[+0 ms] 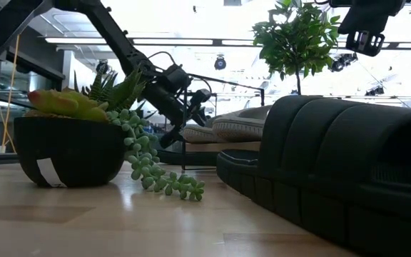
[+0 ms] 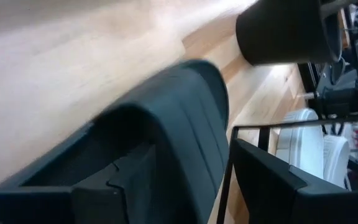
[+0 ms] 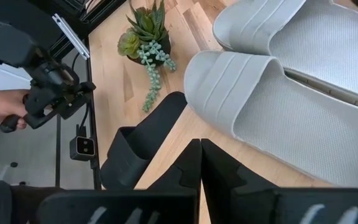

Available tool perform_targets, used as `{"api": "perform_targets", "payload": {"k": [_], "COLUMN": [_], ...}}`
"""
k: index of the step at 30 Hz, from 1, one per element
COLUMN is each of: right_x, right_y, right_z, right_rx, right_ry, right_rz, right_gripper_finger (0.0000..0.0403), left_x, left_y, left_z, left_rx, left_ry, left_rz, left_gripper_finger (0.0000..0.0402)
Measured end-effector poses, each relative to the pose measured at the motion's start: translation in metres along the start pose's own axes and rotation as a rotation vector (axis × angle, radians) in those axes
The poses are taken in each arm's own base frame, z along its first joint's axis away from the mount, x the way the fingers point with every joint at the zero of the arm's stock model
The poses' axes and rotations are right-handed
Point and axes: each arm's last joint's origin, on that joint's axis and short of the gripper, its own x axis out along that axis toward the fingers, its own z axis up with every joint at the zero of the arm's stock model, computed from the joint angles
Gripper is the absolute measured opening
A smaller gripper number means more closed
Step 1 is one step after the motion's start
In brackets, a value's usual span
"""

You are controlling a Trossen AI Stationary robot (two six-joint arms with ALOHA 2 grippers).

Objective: Pick and place slides into the shelf
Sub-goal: Put the top black slide on the shelf

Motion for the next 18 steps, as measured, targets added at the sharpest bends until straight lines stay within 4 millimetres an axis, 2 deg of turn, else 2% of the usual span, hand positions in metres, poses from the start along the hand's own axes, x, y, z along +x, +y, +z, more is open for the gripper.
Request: {"api": "perform_targets", "payload": {"k": [7,13,18], "right_x": [0.000,0.000,0.000], "right_y": [0.000,-0.001,-0.001], "right_z": [-0.001,-0.001,-0.001], "right_rx": [0.003,0.005,0.004], "right_ry": [0.006,0.007,0.009], "right_rz": [-0.005,-0.006,-0.007], "right_gripper_finger": [0.0001,0.0001,0.0001], "left_x": [0.014,0.013,0.014], "left_y": [-0.001,0.000,0.000], "left_z": [-0.008,-0.007,-0.007], "left_rx": [-0.036,-0.036,-0.034], "left_ry": [0.030,0.020,0.018], "left_rz": [-0.015,-0.011,-0.012], "left_gripper_finger": [0.0200,0.0199,0.0162]}}
